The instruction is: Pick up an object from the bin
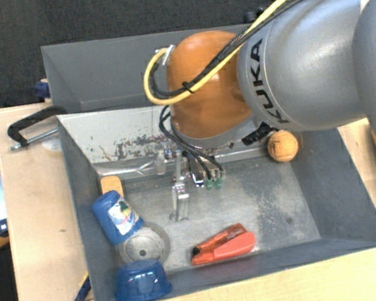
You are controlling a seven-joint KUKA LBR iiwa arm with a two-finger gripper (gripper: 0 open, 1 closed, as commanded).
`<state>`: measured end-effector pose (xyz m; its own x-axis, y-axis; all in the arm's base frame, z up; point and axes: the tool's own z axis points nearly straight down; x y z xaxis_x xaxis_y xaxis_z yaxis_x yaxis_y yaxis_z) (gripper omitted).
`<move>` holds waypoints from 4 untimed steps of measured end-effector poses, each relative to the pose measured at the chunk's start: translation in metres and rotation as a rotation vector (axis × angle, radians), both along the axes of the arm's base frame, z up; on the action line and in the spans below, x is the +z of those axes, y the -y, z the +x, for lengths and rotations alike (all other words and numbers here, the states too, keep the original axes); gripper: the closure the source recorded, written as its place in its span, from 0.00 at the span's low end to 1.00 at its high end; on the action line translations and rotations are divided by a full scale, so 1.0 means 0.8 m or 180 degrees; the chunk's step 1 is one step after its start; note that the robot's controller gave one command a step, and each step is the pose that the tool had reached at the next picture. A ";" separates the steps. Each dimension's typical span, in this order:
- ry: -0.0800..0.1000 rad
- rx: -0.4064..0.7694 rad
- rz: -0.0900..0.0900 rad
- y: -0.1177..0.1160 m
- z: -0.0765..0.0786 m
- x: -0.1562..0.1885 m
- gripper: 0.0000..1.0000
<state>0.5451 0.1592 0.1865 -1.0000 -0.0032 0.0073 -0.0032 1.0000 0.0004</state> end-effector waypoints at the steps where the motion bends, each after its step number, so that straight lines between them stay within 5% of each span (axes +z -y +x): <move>1: 0.0028 -0.0008 0.0005 0.001 0.002 0.006 0.00; 2: 0.0025 0.0493 0.0008 -0.033 -0.002 -0.049 0.00; 3: 0.0042 0.0264 0.0015 -0.089 -0.027 -0.035 0.00; 4: 0.0066 0.0478 0.0015 -0.092 -0.023 -0.075 0.00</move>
Offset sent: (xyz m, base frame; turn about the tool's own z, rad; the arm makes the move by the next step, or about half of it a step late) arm -0.0091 0.0706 -0.1165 -0.4171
